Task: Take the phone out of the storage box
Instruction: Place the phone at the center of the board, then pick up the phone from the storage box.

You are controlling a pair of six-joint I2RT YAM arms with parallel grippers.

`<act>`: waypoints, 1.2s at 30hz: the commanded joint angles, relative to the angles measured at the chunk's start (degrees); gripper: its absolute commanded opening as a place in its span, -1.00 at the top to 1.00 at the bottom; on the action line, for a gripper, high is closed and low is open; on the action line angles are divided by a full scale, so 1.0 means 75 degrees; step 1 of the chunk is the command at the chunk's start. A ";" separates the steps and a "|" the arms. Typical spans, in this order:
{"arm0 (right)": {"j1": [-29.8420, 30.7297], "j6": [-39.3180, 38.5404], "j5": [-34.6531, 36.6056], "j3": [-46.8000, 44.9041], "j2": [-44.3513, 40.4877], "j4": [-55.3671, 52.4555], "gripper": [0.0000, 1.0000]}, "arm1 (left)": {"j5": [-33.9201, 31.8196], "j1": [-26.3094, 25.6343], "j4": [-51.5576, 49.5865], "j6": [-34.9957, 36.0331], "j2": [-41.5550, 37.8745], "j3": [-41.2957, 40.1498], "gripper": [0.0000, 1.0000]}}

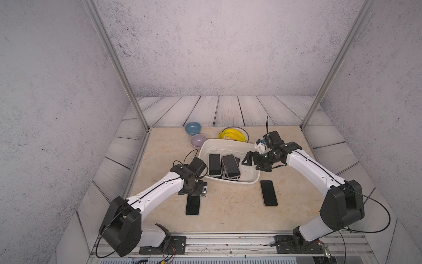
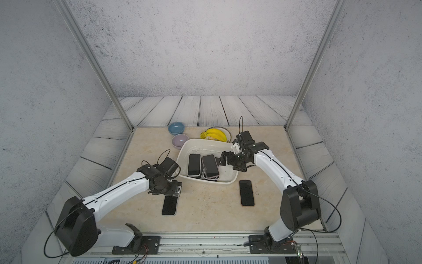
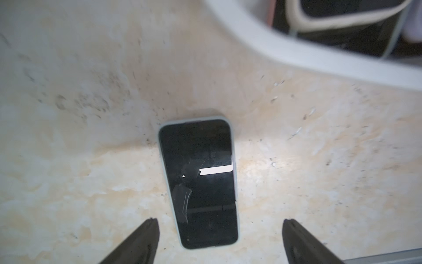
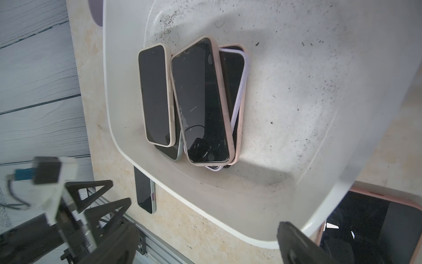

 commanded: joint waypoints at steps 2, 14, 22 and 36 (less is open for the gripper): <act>0.0184 -0.0418 0.0390 0.0563 0.0522 -0.0346 -1.00 | -0.0197 0.0135 -0.0712 -0.0099 -0.0574 0.0629 -0.82; 0.1695 -0.1541 0.2448 0.2959 0.2678 -0.1877 -0.99 | 0.0849 0.1120 -0.0812 -0.0128 -0.1202 0.1289 -0.85; 0.2183 -0.0523 0.2824 0.3789 0.3429 -0.1849 -0.99 | 0.0975 0.1315 -0.0846 -0.0041 -0.1316 0.1161 -0.86; 0.2258 -0.0993 0.3664 0.4314 0.4427 -0.2103 -0.99 | 0.0951 0.1327 -0.1013 0.0077 -0.1632 0.0908 -0.86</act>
